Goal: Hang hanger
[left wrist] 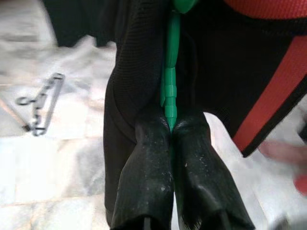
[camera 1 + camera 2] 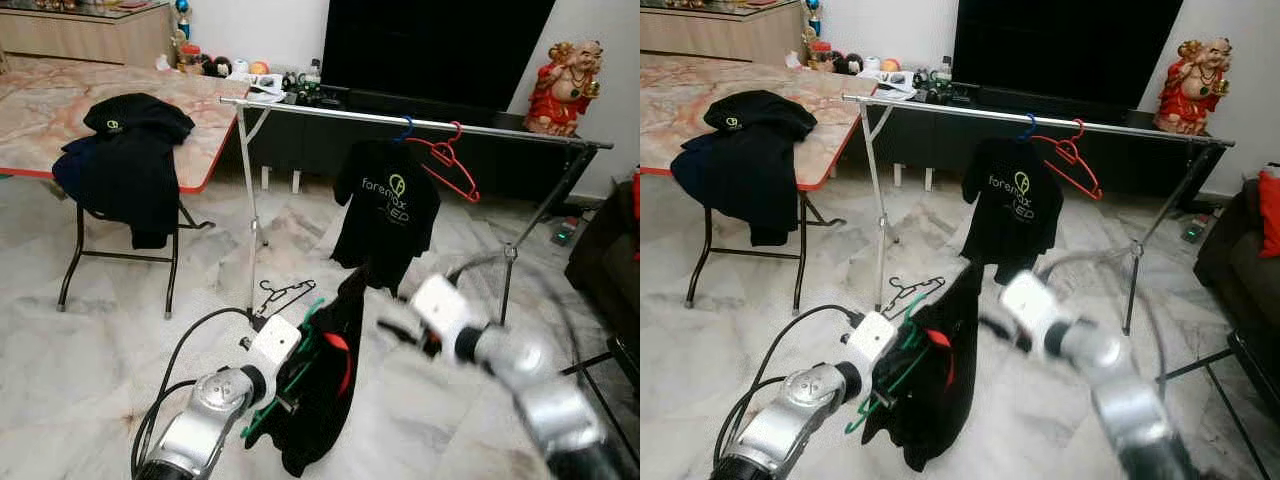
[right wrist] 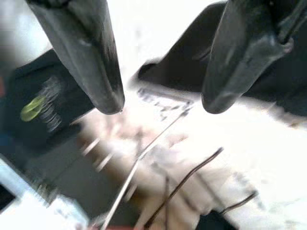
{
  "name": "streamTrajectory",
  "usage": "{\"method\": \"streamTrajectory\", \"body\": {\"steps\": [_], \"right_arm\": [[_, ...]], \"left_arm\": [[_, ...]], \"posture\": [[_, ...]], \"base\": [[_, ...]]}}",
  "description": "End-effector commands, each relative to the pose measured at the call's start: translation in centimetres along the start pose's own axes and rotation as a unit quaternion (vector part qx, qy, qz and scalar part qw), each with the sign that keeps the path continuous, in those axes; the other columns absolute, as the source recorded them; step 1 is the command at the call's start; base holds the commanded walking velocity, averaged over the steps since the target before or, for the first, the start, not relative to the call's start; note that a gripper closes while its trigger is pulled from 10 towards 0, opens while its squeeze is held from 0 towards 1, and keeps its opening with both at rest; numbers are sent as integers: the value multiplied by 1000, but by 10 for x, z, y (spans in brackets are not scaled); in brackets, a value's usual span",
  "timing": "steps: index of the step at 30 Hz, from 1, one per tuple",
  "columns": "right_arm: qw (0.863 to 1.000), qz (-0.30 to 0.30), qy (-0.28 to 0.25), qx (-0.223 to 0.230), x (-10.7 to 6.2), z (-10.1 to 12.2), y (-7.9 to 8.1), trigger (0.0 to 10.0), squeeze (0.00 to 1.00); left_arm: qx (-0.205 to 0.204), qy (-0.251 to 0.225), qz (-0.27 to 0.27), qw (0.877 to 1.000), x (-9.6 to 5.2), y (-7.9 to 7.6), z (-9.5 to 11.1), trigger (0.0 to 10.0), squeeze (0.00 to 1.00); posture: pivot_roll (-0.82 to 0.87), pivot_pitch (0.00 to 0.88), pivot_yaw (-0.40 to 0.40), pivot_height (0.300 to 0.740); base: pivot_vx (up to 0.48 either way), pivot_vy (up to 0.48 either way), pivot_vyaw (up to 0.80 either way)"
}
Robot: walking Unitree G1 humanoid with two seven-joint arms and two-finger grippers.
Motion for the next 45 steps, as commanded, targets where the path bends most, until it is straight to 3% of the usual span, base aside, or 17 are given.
{"method": "streamTrajectory", "body": {"steps": [1, 3, 6, 8, 11, 13, 16, 21, 26, 33, 37, 45], "right_arm": [[999, 26, -1, -26, 0, 3, -6, 10000, 0], [999, 33, 2, -35, 2, 4, -7, 10000, 0], [994, 87, 18, -61, 5, 3, -5, 10000, 0], [983, 166, 35, -74, 4, -5, 4, 10000, 0], [977, 199, 37, -72, 3, -9, 8, 10000, 0], [960, 263, 65, -67, -1, -24, 13, 10000, 0], [949, 292, 93, -79, -2, -36, 13, 10000, 0], [935, 339, 89, -55, -5, -36, 15, 10000, 0], [905, 409, 102, -49, -10, -40, 21, 10000, 0], [882, 448, 129, -62, -11, -50, 28, 10000, 0], [883, 434, 153, -91, 0, -61, 39, 10000, 0], [869, 470, 131, -83, 10, -60, 59, 10000, 0]], "left_arm": [[39, -26, -36, 998, -2, -5, 10, 10000, 0], [44, -28, -45, 998, -3, -5, 10, 10000, 0], [66, -35, -78, 994, -7, -9, 11, 10000, 0], [90, -44, -108, 989, -11, -11, 13, 10000, 0], [97, -47, -119, 987, -12, -12, 13, 10000, 0], [109, -52, -147, 982, -16, -14, 14, 10000, 0], [119, -54, -181, 975, -21, -17, 16, 10000, 0], [125, -45, -213, 968, -25, -19, 15, 10000, 0], [134, -34, -226, 964, -25, -20, 12, 10000, 0], [141, -33, -238, 961, -25, -22, 14, 10000, 0], [151, -37, -247, 957, -22, -24, 20, 10000, 0], [165, -49, -265, 949, -19, -31, 32, 10000, 0]], "posture": [[99, 0, -112, 740], [101, 0, -113, 740], [107, 0, -116, 740], [110, 0, -120, 740], [114, 0, -121, 740], [120, 0, -123, 740], [131, 0, -124, 740], [133, 0, -122, 740], [136, 0, -120, 740], [140, 0, -121, 740], [159, 0, -129, 740], [174, 0, -143, 740]], "base": [[0, 0, 0], [0, 0, 0], [0, 0, 0], [0, 0, 0], [0, 0, 0], [0, 0, 0], [0, 0, 0], [0, 0, 0], [0, 0, 0], [0, 0, 0], [0, 0, 0], [0, 0, 0]]}}
Point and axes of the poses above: a point about 5 cm out from each wrist's last joint towards the gripper, its own x axis pointing out of the wrist towards the gripper, its own z axis along the axis of the wrist's last joint, y = z × x, the point moved 1 cm from there along x, pointing out of the wrist towards the gripper, and after that the axes turned 10 degrees about x, right-handed, at the moved point
